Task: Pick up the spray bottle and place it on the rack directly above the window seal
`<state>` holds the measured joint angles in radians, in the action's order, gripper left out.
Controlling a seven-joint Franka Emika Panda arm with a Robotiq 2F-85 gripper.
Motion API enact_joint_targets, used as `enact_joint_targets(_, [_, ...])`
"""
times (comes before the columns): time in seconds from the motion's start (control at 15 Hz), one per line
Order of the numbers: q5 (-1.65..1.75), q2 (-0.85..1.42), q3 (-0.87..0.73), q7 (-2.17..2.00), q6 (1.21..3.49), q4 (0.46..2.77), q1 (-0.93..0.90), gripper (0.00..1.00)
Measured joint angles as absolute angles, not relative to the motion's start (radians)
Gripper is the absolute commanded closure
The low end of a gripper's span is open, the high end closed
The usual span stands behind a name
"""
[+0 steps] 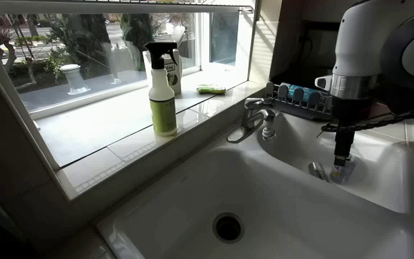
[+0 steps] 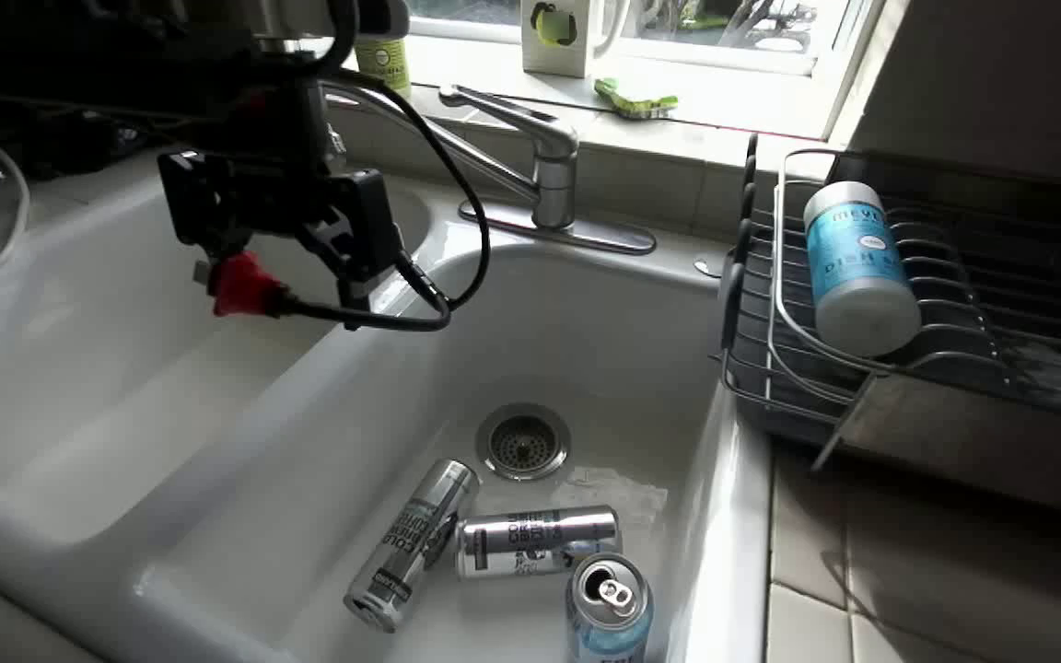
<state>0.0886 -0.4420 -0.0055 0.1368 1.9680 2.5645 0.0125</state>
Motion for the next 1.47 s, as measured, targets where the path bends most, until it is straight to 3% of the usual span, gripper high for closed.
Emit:
enact_joint_targets(0.67, [0.142, -0.462, 0.027, 0.164, 1.977, 2.532, -0.018, 0.00])
enact_joint_targets(1.2, [0.244, -0.485, 0.139, 0.258, 1.987, 2.319, -0.142, 0.00])
enact_joint_targets(1.47, [0.267, -0.401, 0.137, 0.367, 2.143, 2.181, -0.168, 0.00])
